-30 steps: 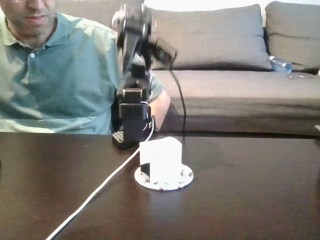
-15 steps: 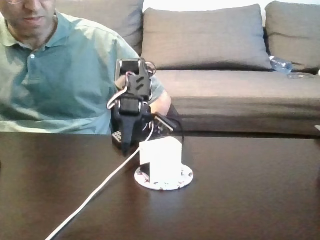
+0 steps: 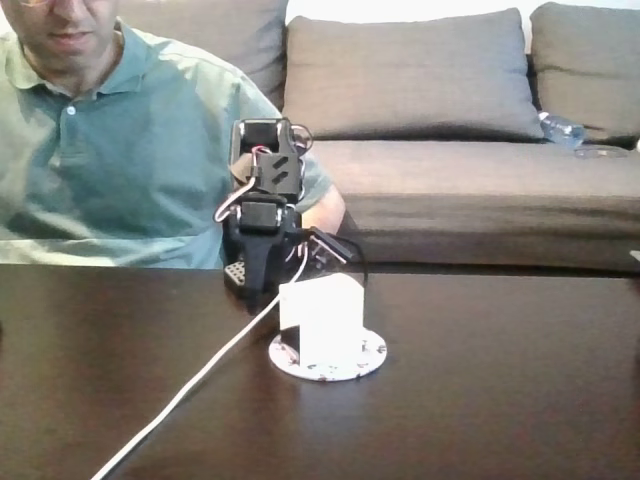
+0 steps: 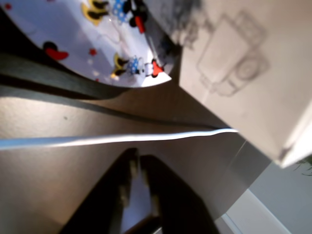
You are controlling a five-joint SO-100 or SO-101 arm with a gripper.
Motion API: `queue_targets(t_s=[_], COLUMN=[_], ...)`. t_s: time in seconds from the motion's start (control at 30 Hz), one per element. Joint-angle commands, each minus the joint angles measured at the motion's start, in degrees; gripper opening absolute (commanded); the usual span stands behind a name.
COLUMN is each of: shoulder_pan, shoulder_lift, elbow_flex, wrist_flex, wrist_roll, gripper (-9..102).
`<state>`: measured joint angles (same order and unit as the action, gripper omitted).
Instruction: Grasp a servo box and put it on the zirlivani.
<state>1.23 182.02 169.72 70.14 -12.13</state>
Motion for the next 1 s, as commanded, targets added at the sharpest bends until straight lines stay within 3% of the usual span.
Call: queue_targets(t_s=[0.0, 0.97], shoulder_pan=[-0.35, -0.35], shoulder_lift=[0.26, 0.26], elbow_flex=[-0.35, -0.26], wrist_flex=[0.26, -0.79], wrist_roll=[0.88, 1.41], gripper=[0, 0])
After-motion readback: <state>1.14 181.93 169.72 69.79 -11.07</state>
